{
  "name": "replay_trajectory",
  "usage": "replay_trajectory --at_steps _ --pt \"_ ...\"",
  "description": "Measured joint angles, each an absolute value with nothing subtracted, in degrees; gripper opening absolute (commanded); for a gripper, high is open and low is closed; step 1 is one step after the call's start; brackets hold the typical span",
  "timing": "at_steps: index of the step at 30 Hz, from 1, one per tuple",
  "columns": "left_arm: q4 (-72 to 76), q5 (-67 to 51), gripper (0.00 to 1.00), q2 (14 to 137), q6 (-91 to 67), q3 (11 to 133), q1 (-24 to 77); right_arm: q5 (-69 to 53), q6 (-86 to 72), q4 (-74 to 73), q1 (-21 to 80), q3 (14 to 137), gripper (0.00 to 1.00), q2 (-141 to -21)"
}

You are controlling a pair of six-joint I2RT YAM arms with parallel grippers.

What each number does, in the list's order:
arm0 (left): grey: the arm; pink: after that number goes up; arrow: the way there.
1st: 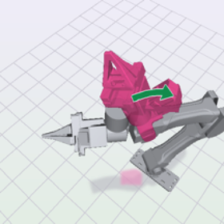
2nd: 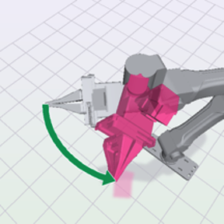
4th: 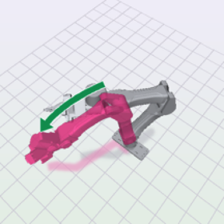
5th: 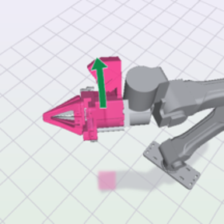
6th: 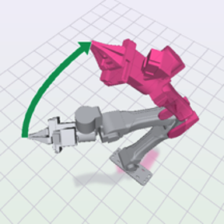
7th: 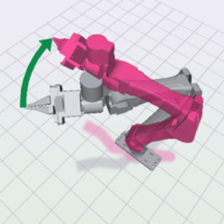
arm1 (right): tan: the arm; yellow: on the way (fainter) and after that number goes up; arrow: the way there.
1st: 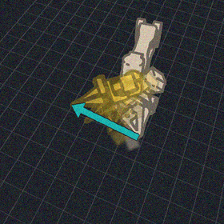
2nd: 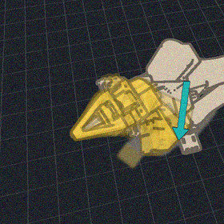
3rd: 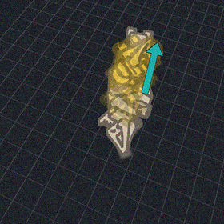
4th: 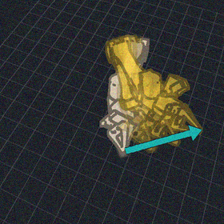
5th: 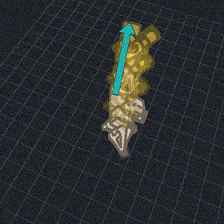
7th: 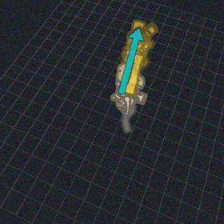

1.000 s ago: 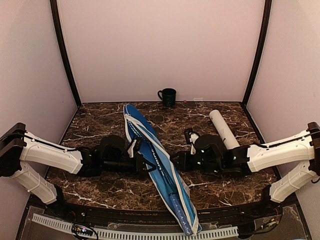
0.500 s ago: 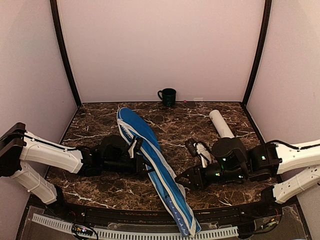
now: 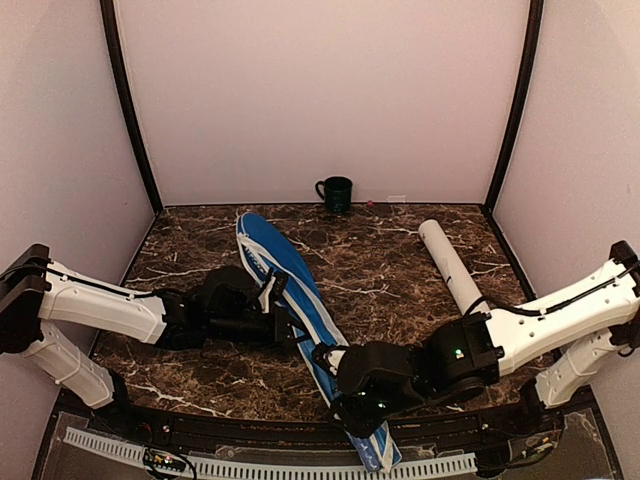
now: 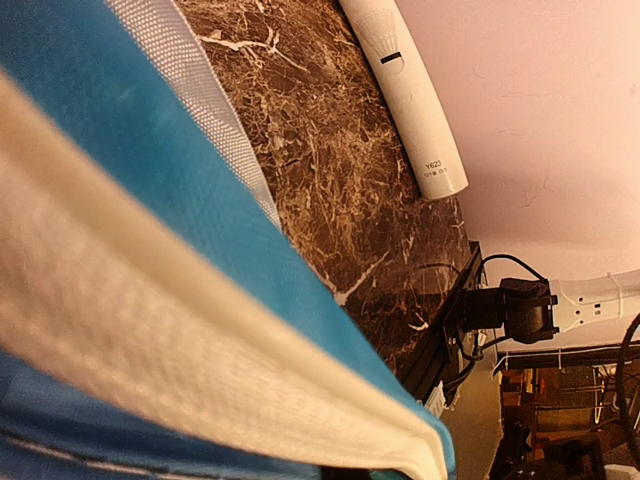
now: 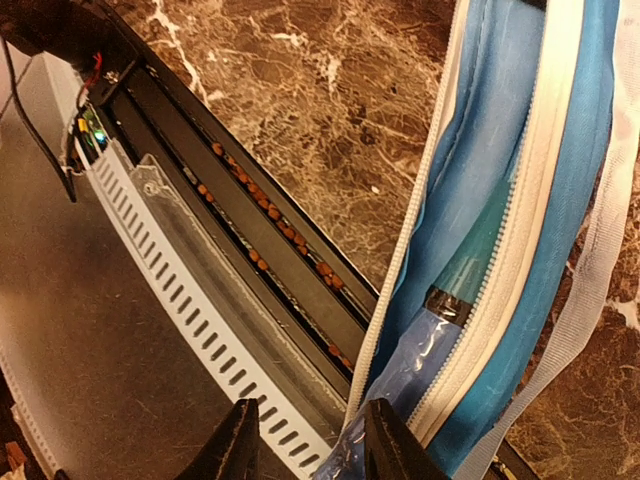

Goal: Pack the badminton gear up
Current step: Adjust the racket in the racket bag.

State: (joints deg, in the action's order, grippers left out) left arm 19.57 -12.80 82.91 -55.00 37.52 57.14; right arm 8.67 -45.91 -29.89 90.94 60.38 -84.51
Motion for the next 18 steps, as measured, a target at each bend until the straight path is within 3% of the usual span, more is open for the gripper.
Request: replay_trajectory --at_steps 6,18 --pt "19.51 -12.75 0.00 82.78 -54.61 37.56 57.14 10.59 -46.76 -36.05 92.23 64.36 0.34 -88.58" --pt "17.45 -12.75 0.00 82.37 -54.13 37.85 57.14 15.59 -50.52 -46.48 92.66 70.54 0.38 -93.65"
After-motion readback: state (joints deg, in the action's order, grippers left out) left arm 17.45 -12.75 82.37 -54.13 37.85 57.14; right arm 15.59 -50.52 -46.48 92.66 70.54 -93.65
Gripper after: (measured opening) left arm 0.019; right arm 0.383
